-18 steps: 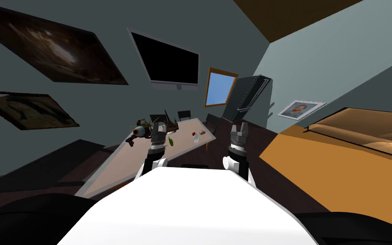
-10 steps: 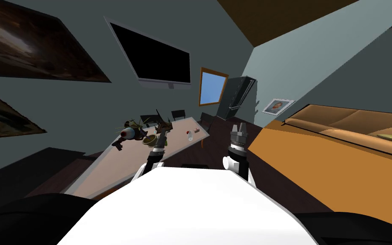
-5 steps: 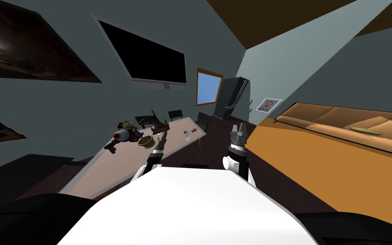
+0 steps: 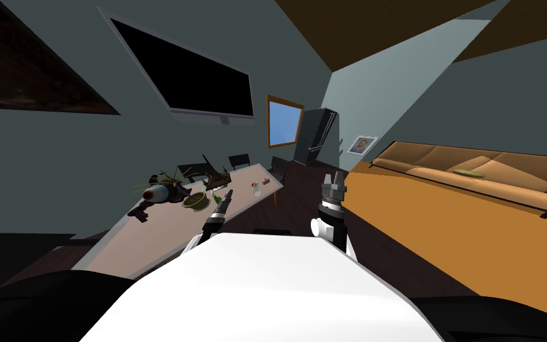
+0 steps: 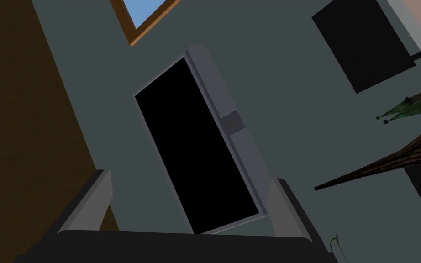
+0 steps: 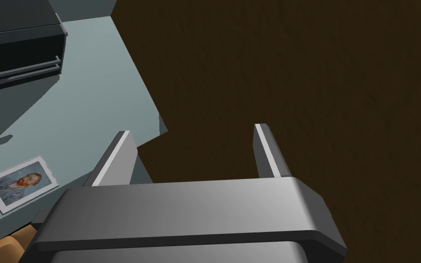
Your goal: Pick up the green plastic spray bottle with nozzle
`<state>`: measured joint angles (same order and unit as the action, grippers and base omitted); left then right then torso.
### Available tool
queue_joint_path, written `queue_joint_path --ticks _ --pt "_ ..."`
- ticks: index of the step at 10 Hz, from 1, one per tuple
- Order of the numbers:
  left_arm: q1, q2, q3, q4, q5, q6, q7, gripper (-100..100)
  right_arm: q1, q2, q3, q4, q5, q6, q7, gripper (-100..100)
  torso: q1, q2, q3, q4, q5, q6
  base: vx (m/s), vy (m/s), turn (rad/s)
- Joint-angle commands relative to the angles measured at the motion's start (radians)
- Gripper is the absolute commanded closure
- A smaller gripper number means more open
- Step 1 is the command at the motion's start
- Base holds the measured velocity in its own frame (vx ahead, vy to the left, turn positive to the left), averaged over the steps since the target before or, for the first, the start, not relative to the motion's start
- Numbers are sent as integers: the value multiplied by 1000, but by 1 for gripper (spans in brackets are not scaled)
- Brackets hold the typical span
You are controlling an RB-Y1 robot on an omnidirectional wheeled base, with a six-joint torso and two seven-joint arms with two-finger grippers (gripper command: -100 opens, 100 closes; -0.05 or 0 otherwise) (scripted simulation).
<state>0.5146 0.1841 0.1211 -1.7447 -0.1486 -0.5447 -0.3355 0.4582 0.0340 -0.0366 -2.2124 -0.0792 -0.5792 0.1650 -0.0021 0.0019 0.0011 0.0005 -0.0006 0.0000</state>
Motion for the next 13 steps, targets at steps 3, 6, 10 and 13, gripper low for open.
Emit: queue_joint_path --ticks 3,6,10,13 --pt "-5 10 46 100 -29 7 -71 -100 0 0 0 0 0 0 0 0 0 0 0 0 0 0 -8 -53 -123" --pt "-7 15 67 168 -39 11 -97 -100 0 0 0 0 0 0 0 0 1 -1 -1 0 0 0 3 -33 -100" --pt "-10 24 110 266 -55 23 -148 -100 0 0 0 0 0 0 0 0 1 -1 -1 0 0 -1 8 -26 -101" --pt "-13 34 157 341 -67 38 -195 -100 0 0 0 0 0 0 0 0 2 -2 -1 0 0 -1 14 -12 -124"
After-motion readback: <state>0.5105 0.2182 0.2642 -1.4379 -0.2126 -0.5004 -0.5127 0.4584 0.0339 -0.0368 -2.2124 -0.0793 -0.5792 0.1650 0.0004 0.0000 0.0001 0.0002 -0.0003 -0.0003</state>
